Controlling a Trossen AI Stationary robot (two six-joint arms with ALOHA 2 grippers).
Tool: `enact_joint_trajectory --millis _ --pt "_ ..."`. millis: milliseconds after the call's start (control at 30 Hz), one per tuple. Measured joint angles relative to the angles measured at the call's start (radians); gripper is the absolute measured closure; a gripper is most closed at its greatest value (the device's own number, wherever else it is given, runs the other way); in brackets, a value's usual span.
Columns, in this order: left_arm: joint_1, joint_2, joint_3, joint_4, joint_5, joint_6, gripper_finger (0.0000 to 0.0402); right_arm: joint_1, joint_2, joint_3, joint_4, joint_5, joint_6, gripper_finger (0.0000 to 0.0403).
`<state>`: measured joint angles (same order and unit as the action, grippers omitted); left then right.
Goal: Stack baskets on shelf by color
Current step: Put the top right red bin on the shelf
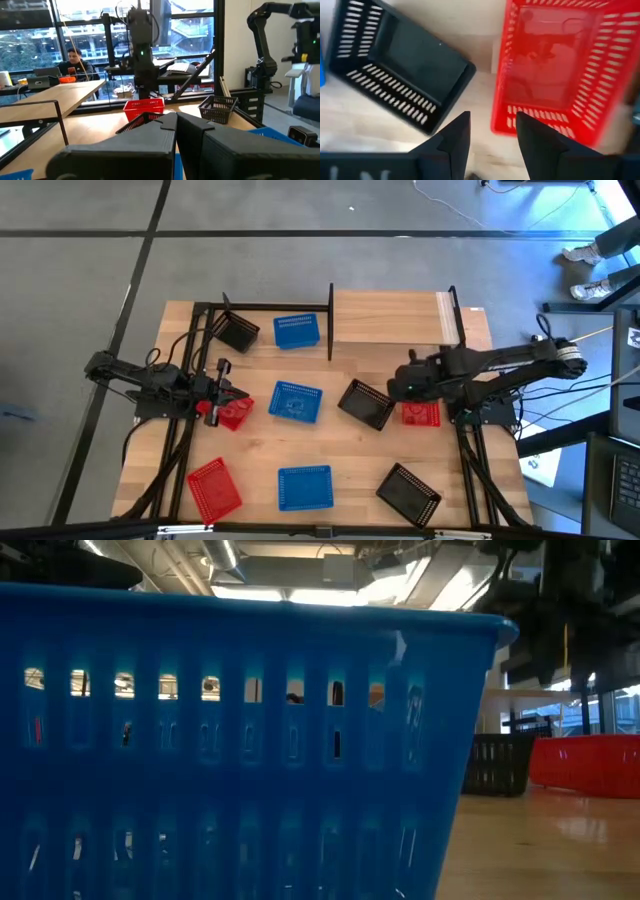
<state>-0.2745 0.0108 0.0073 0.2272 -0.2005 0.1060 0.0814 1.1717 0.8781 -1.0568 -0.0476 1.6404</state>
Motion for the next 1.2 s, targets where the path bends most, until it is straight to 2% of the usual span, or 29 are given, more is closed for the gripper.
enact_joint_trajectory --millis 133,300,667,900,1033,1200 --pt "0.0 0.0 0.0 0.0 0.0 0.0 0.0401 0.0 0.0 -0.099 0.116 -0.057 0.002 0.0247" --pt "0.0 0.0 0.0 0.0 0.0 0.001 0.0401 0.0 0.0 -0.169 0.207 -0.06 0.003 0.0247" --pt "0.0 0.0 0.0 0.001 0.0 0.0 0.0401 0.0 0.0 -0.248 0.226 -0.052 0.005 0.0247" --pt "0.0 0.0 0.0 0.001 0.0 0.005 0.0401 0.0 0.0 -0.323 0.299 -0.051 0.03 0.0254" --pt "0.0 0.0 0.0 0.004 0.0 -0.024 0.0401 0.0 0.0 -0.347 0.308 -0.05 0.034 0.029" --pt "0.0 0.003 0.032 -0.028 -0.019 -0.042 0.0401 0.0 -0.001 -0.353 0.307 0.011 0.036 0.038"
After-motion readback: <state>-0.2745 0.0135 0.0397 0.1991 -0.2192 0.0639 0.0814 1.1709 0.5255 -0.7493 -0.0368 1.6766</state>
